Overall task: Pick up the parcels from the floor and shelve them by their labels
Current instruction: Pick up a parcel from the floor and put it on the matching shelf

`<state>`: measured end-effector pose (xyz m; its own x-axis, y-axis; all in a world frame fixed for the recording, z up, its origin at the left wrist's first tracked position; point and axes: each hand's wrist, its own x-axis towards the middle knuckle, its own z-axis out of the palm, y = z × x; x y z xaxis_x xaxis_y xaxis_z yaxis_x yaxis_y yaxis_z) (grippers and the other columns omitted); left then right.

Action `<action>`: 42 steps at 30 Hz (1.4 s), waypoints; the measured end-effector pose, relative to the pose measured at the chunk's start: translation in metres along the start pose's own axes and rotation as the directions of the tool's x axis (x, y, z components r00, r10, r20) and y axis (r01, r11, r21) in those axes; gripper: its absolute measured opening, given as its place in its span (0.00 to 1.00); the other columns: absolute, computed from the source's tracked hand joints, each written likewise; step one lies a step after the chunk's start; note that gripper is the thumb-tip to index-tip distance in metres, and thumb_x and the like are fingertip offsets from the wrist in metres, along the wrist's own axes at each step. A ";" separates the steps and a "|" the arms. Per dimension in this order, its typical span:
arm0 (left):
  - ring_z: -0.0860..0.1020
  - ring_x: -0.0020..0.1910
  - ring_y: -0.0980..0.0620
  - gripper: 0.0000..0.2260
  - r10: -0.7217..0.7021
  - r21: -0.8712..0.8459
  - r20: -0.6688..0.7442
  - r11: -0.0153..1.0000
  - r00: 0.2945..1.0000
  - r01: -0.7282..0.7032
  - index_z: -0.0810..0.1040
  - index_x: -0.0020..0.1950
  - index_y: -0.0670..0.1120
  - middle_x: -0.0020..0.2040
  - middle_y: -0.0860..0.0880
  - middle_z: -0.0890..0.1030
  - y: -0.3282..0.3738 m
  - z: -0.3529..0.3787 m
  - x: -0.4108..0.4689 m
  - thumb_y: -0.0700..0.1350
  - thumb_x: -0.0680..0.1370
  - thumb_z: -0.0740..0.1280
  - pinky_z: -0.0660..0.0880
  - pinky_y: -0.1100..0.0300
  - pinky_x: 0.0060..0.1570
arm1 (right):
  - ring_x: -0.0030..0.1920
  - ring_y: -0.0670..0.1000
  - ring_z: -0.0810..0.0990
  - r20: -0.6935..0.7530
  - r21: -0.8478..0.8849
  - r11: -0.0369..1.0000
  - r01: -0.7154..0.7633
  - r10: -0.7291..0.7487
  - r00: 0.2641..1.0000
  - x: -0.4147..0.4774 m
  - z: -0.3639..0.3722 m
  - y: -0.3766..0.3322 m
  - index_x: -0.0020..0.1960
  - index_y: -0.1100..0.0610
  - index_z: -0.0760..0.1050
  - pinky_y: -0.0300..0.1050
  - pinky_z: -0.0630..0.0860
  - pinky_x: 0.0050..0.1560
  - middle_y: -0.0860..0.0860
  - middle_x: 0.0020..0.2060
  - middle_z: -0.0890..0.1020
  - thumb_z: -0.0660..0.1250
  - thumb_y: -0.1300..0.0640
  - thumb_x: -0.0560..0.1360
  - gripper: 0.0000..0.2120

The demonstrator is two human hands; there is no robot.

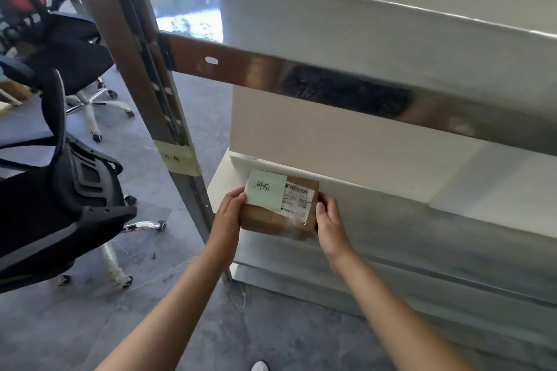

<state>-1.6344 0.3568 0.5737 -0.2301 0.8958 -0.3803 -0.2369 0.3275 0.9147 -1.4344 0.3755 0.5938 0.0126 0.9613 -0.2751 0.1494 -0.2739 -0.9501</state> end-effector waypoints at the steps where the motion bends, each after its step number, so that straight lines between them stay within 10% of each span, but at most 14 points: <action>1: 0.77 0.65 0.45 0.19 -0.015 0.000 0.019 1.000 1.000 0.015 0.80 0.63 0.55 0.63 0.48 0.81 -0.004 0.001 0.006 0.56 0.74 0.62 0.70 0.40 0.67 | 0.64 0.51 0.74 -0.011 -0.003 1.000 -0.004 0.004 1.000 0.004 -0.002 0.001 0.70 0.58 0.65 0.47 0.70 0.68 0.55 0.65 0.75 0.50 0.58 0.85 0.14; 29: 0.77 0.60 0.51 0.12 0.002 -0.039 -0.009 0.999 1.000 -0.002 0.80 0.59 0.54 0.60 0.49 0.81 -0.003 0.034 0.025 0.53 0.78 0.65 0.73 0.59 0.56 | 0.55 0.48 0.76 -0.108 -0.175 0.984 -0.033 0.015 0.994 0.026 -0.021 0.007 0.64 0.59 0.73 0.39 0.68 0.57 0.50 0.55 0.79 0.53 0.51 0.85 0.17; 38: 0.76 0.61 0.53 0.16 0.001 0.001 0.011 1.000 1.000 -0.001 0.76 0.68 0.44 0.62 0.50 0.78 0.013 0.032 0.019 0.43 0.81 0.61 0.74 0.75 0.48 | 0.62 0.52 0.77 -0.121 -0.116 0.992 -0.057 0.043 0.992 0.016 -0.029 0.007 0.62 0.58 0.75 0.49 0.70 0.68 0.52 0.56 0.80 0.53 0.49 0.84 0.18; 42: 0.73 0.68 0.55 0.15 0.066 -0.067 -0.063 0.995 0.996 -0.070 0.78 0.63 0.48 0.63 0.53 0.80 0.023 0.018 0.013 0.43 0.77 0.61 0.68 0.64 0.68 | 0.65 0.54 0.75 -0.136 -0.087 0.995 -0.049 0.037 0.990 0.007 -0.044 0.004 0.67 0.61 0.72 0.51 0.69 0.70 0.57 0.62 0.78 0.52 0.48 0.84 0.21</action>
<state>-1.6257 0.3812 0.5925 -0.3040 0.8948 -0.3271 -0.2826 0.2431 0.9279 -1.3902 0.3825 0.5946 0.1521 0.9455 -0.2880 0.2339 -0.3175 -0.9190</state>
